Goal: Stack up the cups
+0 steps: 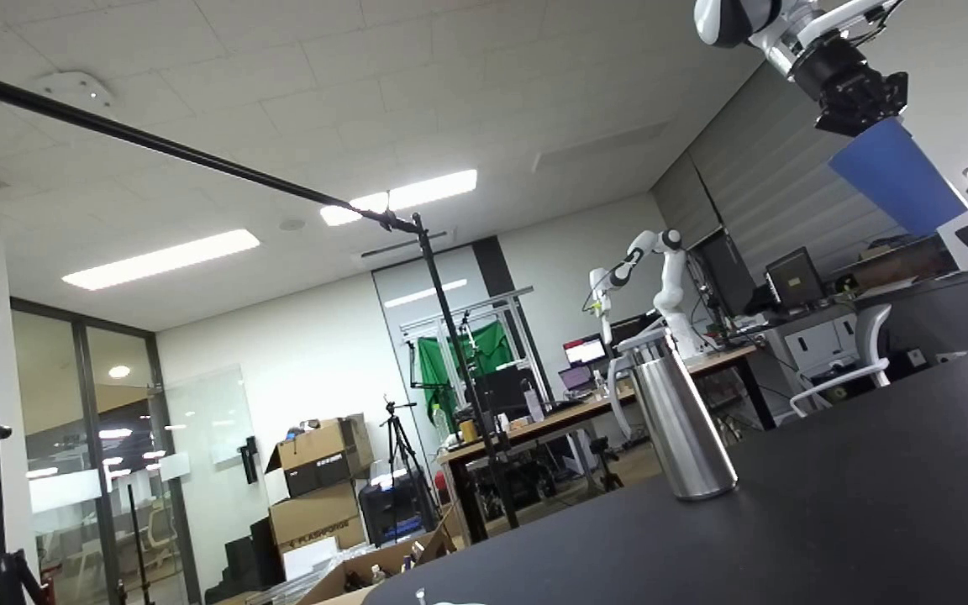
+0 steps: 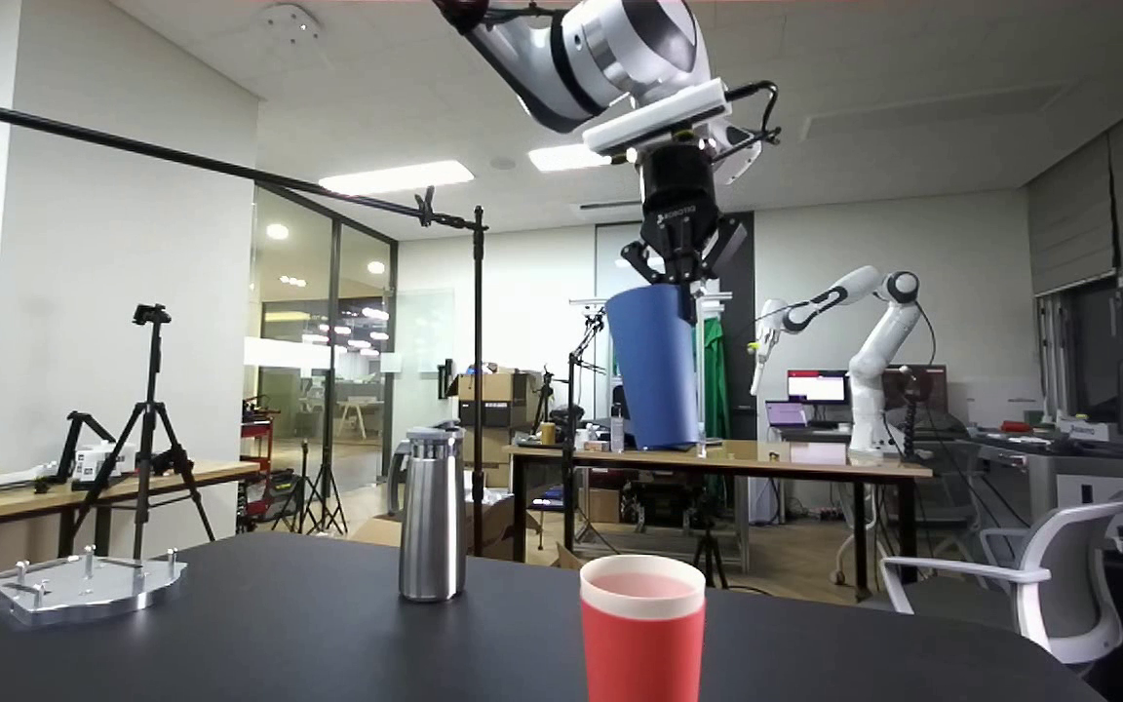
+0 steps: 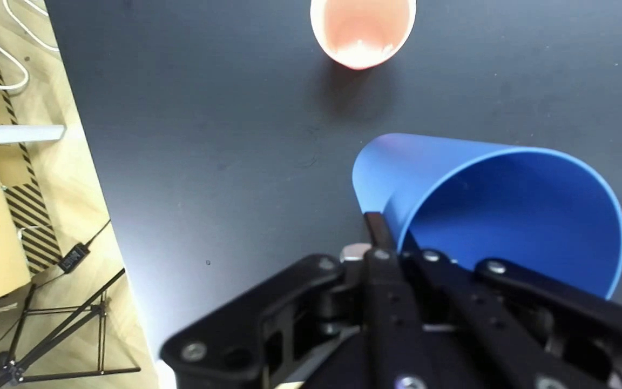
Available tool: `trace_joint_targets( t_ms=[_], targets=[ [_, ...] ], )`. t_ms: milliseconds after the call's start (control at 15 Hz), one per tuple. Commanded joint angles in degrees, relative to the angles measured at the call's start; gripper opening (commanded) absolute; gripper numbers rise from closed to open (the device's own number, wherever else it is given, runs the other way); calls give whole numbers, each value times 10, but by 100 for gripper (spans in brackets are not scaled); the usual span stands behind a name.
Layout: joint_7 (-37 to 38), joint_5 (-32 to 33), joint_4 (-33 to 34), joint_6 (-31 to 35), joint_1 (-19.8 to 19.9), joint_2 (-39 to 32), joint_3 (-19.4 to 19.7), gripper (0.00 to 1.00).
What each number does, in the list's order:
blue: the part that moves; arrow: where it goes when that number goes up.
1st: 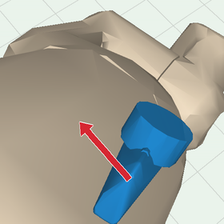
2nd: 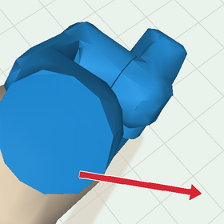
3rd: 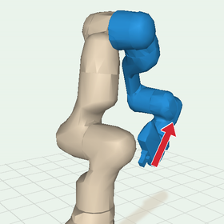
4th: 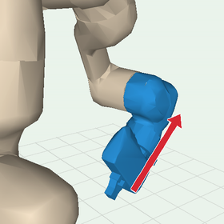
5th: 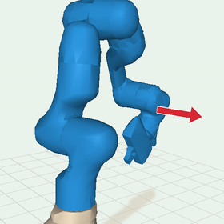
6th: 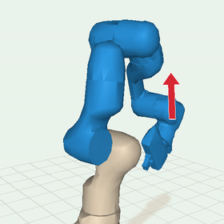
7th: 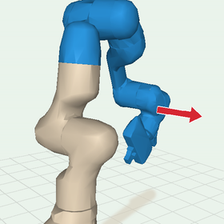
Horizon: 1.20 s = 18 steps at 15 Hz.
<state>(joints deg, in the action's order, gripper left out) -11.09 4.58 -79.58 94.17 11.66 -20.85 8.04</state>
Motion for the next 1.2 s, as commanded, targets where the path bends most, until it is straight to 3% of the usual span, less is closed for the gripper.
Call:
trace_joint_targets(
  t_ms=[0,600,1133],
  targets=[
    [-24,-1,-65,-5,8,58,1,1],
    [-51,-1,-170,-10,20,110,13,1],
    [-51,14,-217,-21,22,128,26,1]
  ],
)
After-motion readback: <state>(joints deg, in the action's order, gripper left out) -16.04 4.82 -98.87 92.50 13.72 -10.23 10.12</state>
